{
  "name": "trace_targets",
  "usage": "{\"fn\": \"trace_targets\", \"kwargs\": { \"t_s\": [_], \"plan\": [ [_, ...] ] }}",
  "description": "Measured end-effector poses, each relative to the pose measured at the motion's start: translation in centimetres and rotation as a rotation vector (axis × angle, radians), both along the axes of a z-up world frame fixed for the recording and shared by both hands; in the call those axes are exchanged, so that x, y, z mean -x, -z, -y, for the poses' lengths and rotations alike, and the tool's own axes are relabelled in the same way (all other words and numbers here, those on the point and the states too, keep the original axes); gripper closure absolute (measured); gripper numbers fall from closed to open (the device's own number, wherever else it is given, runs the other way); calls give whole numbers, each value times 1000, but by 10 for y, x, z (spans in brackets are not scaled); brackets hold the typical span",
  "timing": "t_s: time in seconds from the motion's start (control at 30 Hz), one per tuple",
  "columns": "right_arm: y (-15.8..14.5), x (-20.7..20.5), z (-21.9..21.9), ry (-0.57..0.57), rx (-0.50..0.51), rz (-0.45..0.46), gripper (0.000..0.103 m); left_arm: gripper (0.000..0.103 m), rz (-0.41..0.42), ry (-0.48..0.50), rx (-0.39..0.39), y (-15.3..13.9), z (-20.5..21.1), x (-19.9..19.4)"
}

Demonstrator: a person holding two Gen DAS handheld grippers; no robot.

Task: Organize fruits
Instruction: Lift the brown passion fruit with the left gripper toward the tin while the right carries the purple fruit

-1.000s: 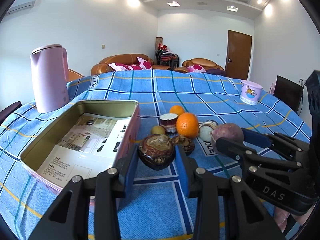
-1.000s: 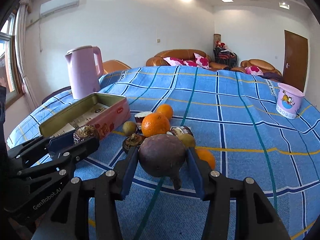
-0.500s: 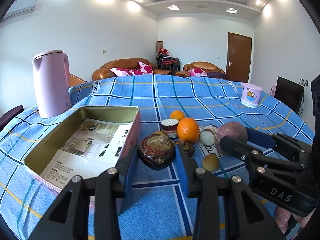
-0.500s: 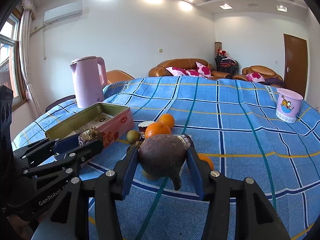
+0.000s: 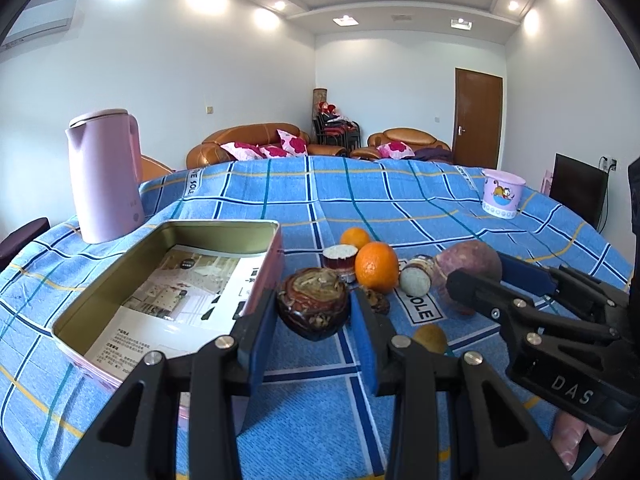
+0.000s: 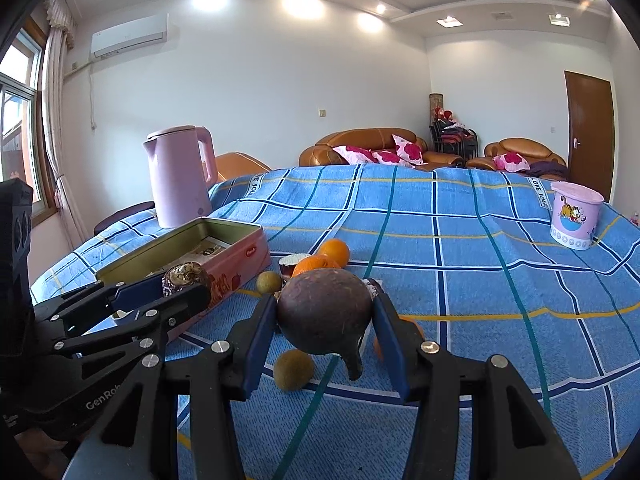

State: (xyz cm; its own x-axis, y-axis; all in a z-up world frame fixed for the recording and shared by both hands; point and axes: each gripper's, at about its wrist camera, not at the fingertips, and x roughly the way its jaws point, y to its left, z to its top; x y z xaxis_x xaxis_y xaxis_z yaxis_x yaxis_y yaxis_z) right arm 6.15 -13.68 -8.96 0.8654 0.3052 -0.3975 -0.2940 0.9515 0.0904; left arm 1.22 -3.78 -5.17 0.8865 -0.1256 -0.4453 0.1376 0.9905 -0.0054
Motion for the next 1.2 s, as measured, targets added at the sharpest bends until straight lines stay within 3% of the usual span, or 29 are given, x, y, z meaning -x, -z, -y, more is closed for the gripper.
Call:
{"fn": "trace_targets", "kwargs": {
  "t_s": [0.6,0.9,1.2],
  "plan": [
    [-6,12,0,13,4,64,52,64,70,-22,-32,-10,-1,10],
    [-39,11,-11,-44,-19,90,52,64,103,-71,-35,-29,-19,13],
    [-64,-7,-45,-145,-38,70,52,64,49,-154,-51,-31,-59,-12]
  ]
}}
